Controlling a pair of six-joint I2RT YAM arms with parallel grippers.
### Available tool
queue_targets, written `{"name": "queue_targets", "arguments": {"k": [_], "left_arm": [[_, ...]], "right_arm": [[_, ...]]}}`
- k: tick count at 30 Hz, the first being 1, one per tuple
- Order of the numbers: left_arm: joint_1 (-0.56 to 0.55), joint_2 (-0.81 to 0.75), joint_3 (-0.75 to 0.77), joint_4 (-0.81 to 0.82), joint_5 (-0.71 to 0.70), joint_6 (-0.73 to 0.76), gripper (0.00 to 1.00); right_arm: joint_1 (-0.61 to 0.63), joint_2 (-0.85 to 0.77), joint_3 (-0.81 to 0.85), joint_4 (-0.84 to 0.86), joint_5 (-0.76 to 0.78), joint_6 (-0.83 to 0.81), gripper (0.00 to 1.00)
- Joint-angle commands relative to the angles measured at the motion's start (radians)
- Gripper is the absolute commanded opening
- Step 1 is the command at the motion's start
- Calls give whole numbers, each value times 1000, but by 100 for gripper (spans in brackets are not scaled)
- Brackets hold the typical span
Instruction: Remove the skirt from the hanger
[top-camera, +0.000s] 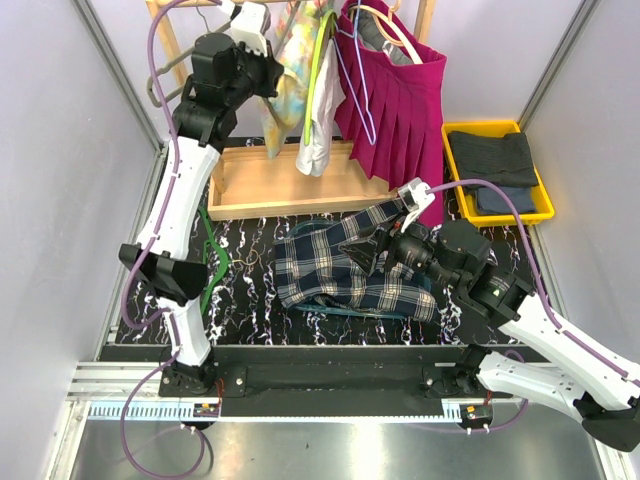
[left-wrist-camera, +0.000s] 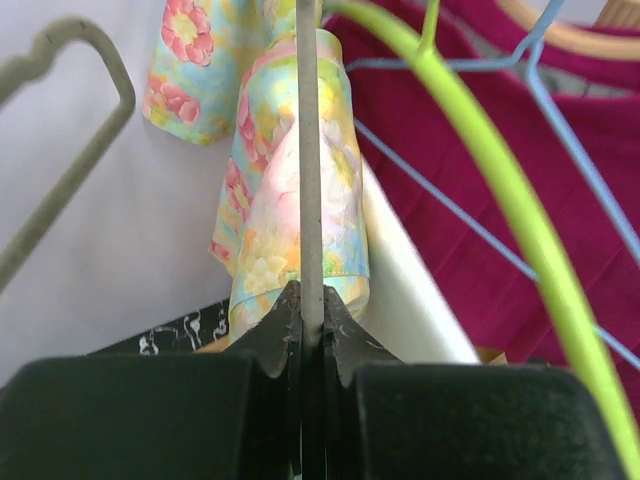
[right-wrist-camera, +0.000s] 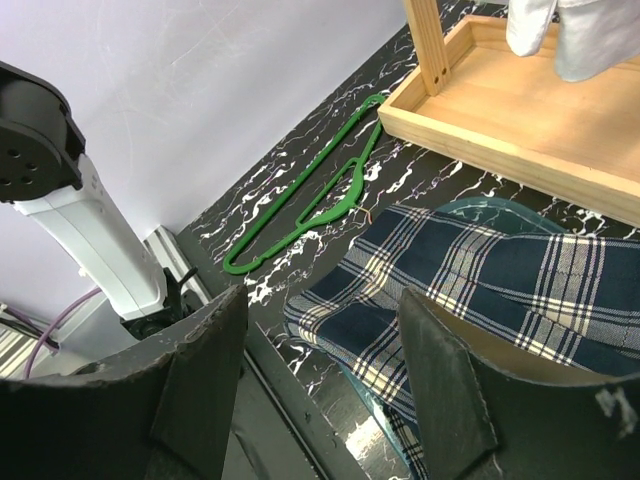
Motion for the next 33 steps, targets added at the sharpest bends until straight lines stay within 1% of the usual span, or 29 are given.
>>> {"name": "queue_targets", "arguments": {"k": [1, 3, 4, 6, 7, 9, 10, 12, 13, 15, 16, 17, 19, 22, 26, 27, 29, 30, 31, 33], "left_arm": [[-1, -126, 93, 272, -37, -12, 0], [-1, -161, 61, 247, -41, -2, 0], [-1, -181, -4, 227, -49, 5, 0], [-1, -274, -107, 226, -55, 49, 0], [-1, -348, -219, 223, -61, 72, 0], [-1, -420, -313, 198, -69, 133, 0], [-1, -483, -388, 151, -90, 150, 0], [-1, -541, -459, 94, -112, 195, 0], [-1, -605, -536, 53, -119, 215, 0], [-1, -670, -614, 26, -138, 256, 0], [-1, -730, -667, -6, -139, 268, 0], [-1, -756, -686, -23, -141, 293, 0], [-1, -819, -712, -81, -142, 296, 0], [-1, -876, -708, -184, -142, 290, 0], [-1, -945, -711, -251, -135, 266, 0], [-1, -959, -700, -264, -127, 259, 0], [-1, -985, -678, -303, -115, 238, 0], [-1, -995, -649, -337, -98, 227, 0], [-1, -1002, -636, -354, -87, 216, 0], [-1, -1011, -594, -400, -52, 177, 0]], "right_arm": [[7, -7, -2, 48, -21, 14, 69], [7, -8, 1, 48, -19, 14, 69], [7, -10, 4, 45, -15, 13, 69], [7, -17, 13, 34, -12, 7, 69], [7, -17, 16, 29, -7, 4, 69], [7, -17, 30, 22, 1, -3, 69], [7, -17, 35, 19, 1, -4, 70], [7, -13, 47, 20, 2, -6, 70], [7, -10, 52, 20, 1, -7, 71], [7, -2, 65, 22, 1, -7, 71], [7, -1, 70, 22, 1, -7, 71], [7, 4, 75, 20, 1, -9, 71], [7, 4, 81, 28, 1, -4, 72], [7, 15, 93, 35, -7, 7, 75], [8, 36, 108, 61, -30, 37, 78], [7, 41, 108, 75, -48, 66, 79], [7, 62, 96, 141, -82, 103, 80], [8, 73, 93, 158, -117, 147, 81], [7, 93, 89, 249, -130, 169, 82], [7, 113, 64, 337, -163, 241, 82]]}}
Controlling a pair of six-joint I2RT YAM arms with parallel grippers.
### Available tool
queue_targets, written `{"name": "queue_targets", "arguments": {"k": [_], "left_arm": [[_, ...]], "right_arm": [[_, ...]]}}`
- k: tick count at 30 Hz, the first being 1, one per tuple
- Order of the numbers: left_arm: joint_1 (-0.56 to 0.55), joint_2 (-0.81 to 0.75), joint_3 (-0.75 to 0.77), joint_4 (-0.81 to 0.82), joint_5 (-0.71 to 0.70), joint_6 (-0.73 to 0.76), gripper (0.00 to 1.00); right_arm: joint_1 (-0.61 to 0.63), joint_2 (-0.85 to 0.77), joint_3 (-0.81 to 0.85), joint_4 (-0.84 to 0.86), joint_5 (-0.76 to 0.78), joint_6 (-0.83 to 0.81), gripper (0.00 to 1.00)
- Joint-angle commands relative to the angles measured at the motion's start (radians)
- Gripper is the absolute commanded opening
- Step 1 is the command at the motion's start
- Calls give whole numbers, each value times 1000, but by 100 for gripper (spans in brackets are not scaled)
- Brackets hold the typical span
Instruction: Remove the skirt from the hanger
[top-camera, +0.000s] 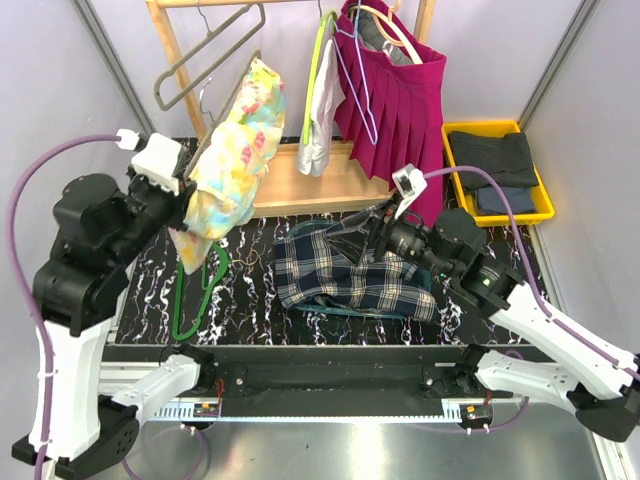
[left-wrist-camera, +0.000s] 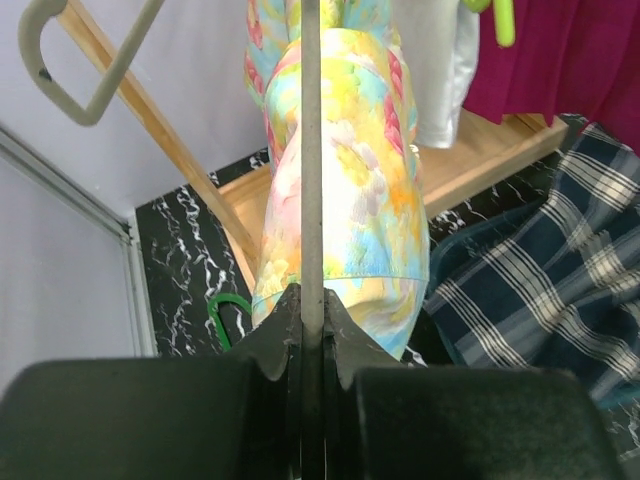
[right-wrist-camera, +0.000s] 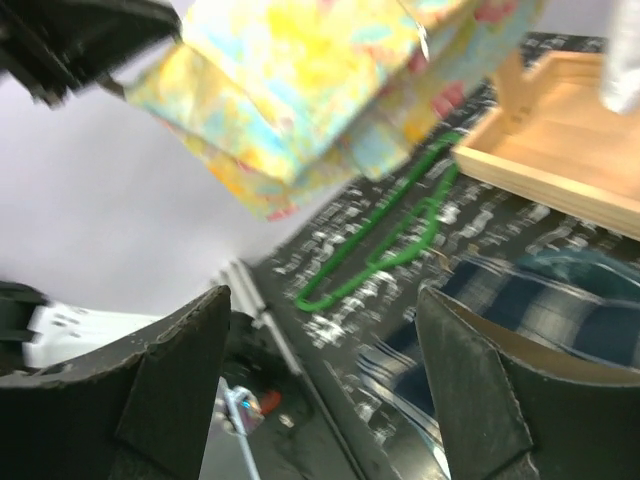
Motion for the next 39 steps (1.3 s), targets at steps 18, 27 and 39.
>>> {"name": "queue_targets", "arguments": {"k": [18, 27, 39], "left_arm": [[2, -39, 235, -78, 352, -158, 0], [2, -41, 197, -46, 348, -173, 0], [2, -36, 205, -33, 337, -172, 0]], "right_arm": [[-19, 348, -40, 940, -170, 513, 84], [-22, 315, -61, 949, -165, 524, 84], [-23, 416, -9, 1104, -208, 635, 47]]}}
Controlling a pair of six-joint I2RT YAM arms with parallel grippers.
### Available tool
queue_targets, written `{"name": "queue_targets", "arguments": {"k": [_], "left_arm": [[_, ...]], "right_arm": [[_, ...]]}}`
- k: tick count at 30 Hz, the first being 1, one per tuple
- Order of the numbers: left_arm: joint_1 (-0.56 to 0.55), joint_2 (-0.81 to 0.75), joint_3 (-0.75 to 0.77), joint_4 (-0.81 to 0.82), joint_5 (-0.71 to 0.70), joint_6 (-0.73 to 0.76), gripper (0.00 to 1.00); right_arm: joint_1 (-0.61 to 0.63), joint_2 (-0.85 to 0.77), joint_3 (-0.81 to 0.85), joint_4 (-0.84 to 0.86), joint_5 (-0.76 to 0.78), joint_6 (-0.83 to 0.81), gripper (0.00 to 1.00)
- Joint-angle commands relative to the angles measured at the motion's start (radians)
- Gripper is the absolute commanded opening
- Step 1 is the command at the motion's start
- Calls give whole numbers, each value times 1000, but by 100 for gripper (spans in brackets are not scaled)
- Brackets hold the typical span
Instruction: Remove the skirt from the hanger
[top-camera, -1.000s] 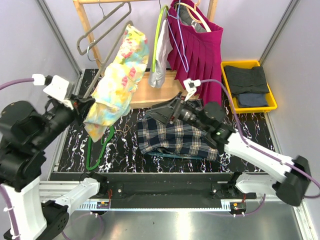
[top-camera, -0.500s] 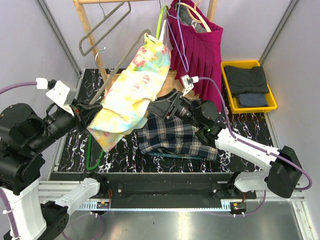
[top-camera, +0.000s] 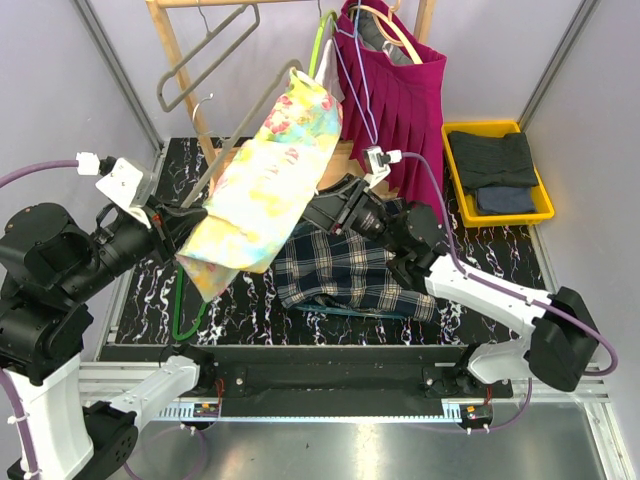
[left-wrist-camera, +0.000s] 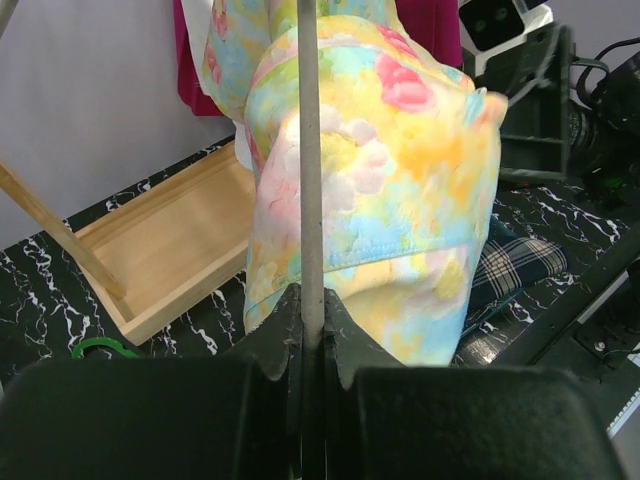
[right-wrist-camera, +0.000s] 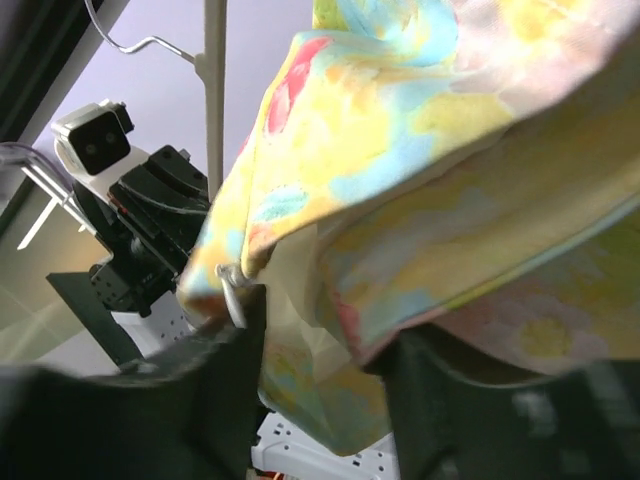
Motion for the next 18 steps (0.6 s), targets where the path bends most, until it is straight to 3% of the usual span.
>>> {"name": "queue_targets", "arguments": {"k": [1, 3, 7, 11, 14, 18], "left_arm": [[2, -2, 18, 140, 14, -10, 0], [2, 0, 20, 138, 17, -10, 0], [2, -11, 6, 138, -12, 13, 0], [2, -28, -38, 141, -65, 64, 0], [2, -46, -107, 169, -99, 81, 0], [2, -57, -187, 209, -118, 87, 0]], "right_arm": [[-7, 34, 69, 101, -34, 49, 24], [-7, 31, 77, 100, -28, 49, 0], [-21, -27, 81, 65, -28, -8, 0], [-58, -242, 138, -211, -22, -181, 0], [-64, -366, 279, -481, 32, -356, 0], [-62, -425, 473, -676, 76, -477, 0]]}}
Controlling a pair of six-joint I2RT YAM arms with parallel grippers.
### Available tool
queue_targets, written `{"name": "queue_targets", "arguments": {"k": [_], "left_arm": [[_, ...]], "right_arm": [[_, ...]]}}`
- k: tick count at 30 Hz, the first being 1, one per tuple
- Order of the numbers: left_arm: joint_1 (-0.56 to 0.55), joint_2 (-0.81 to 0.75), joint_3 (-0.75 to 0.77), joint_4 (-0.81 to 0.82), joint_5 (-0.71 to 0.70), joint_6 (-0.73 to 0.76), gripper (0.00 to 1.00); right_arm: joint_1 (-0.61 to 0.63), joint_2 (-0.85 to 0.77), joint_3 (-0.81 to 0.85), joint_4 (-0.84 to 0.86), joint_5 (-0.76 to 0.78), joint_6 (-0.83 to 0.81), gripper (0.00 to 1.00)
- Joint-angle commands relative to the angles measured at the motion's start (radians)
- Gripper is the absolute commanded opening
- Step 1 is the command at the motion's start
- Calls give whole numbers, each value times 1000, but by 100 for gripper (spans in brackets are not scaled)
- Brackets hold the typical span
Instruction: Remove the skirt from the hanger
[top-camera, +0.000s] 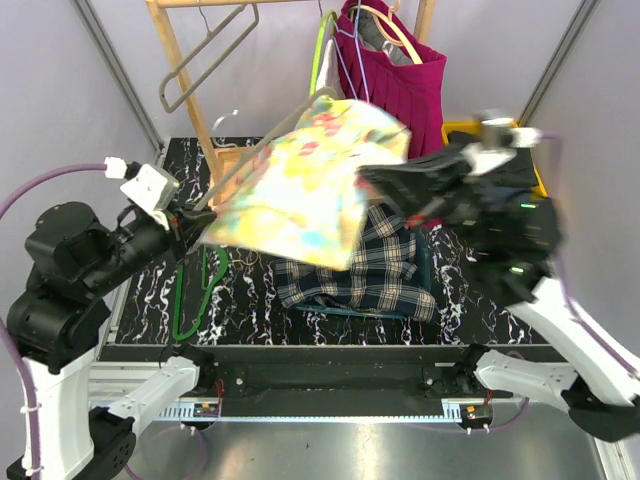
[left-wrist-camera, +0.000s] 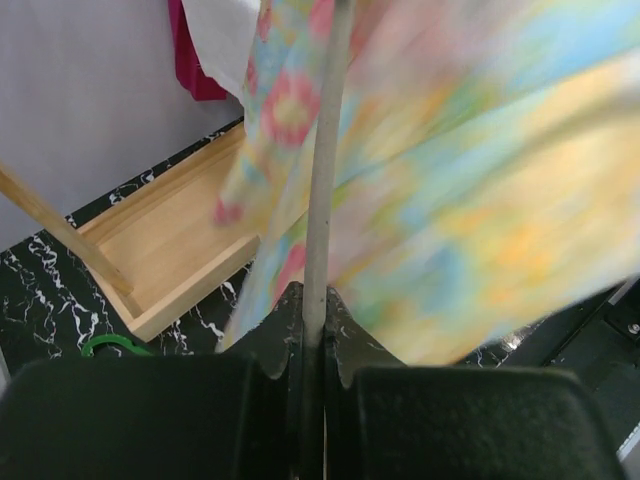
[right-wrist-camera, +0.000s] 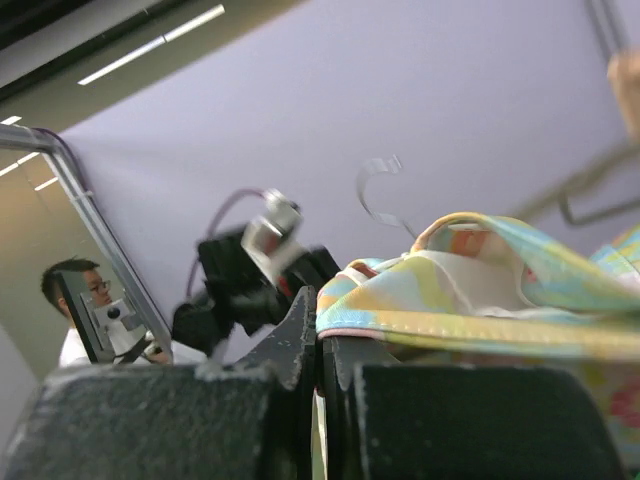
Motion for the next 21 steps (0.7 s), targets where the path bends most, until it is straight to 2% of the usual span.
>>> {"name": "queue_targets", "arguments": {"k": [1, 8, 11, 15, 16, 21], "left_arm": [[7, -17, -71, 155, -104, 35, 0], [7, -26, -157, 187, -172, 88, 0], [7, -34, -219, 192, -250, 113, 0], [7, -92, -329, 229, -278, 135, 0], [7, -101, -341, 232, -278, 133, 0], [10, -134, -398, 193, -360, 148, 0]], "right_arm": [[-11, -116, 213, -224, 76, -210, 0], [-10, -191, 292, -318, 142, -268, 0], [-10, -205, 358, -369, 170, -304, 0], [-11, -193, 441, -430, 191, -344, 0], [-11, -179, 449, -482, 193, -344, 0], [-11, -147, 412, -493, 190, -322, 0]]}}
